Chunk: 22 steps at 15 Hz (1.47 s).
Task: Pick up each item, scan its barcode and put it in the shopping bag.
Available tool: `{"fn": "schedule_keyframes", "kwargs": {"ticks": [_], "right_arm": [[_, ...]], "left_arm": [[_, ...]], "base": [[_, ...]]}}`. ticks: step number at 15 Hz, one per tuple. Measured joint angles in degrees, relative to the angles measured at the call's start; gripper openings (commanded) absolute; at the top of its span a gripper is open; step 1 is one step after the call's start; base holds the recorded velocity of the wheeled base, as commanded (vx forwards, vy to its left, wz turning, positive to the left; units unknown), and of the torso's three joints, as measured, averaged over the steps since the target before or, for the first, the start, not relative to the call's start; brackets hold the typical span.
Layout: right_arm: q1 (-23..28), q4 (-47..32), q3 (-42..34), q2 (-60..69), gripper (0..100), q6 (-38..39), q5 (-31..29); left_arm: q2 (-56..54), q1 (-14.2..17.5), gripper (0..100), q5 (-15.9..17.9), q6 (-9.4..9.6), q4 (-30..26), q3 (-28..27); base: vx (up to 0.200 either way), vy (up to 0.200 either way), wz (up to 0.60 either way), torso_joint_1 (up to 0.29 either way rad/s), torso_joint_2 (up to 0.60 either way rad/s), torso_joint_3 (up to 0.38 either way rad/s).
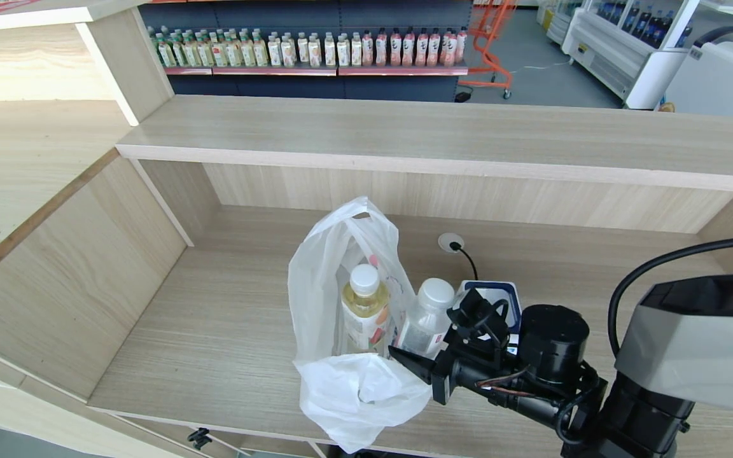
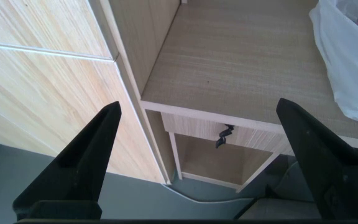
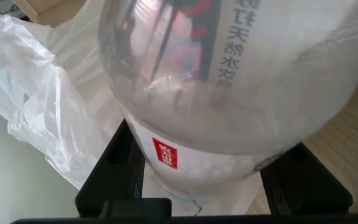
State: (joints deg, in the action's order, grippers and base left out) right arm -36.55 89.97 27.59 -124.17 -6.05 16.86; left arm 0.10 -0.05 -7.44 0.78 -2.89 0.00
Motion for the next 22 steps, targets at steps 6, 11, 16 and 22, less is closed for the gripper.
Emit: {"fn": "schedule_keyframes", "kwargs": {"ticks": [6, 11, 16, 22], "right_arm": [[0.61, -0.05, 0.11, -1.01, 0, 0.0, 0.07], [1.22, 0.22, 0.13, -1.85, 100, -0.07, 0.21], [0.09, 0.0, 0.74, -0.02, 100, 0.59, 0.24], [-1.4, -0.11, -0.66, 8.8, 100, 6.51, 0.24]], "left_arm": [[0.0, -0.05, 100, 0.0, 0.01, 0.0, 0.0], [0.0, -0.02, 100, -0.02, 0.01, -0.01, 0.0], [0.0, -0.06, 100, 0.0, 0.01, -0.01, 0.0], [0.0, -0.05, 100, 0.0, 0.0, -0.01, 0.0]], "base": [[0.0, 0.0, 0.0, 0.0, 0.0, 0.0], [0.0, 0.0, 0.0, 0.0, 0.0, 0.0], [0.0, 0.0, 0.0, 0.0, 0.0, 0.0], [0.0, 0.0, 0.0, 0.0, 0.0, 0.0]]}}
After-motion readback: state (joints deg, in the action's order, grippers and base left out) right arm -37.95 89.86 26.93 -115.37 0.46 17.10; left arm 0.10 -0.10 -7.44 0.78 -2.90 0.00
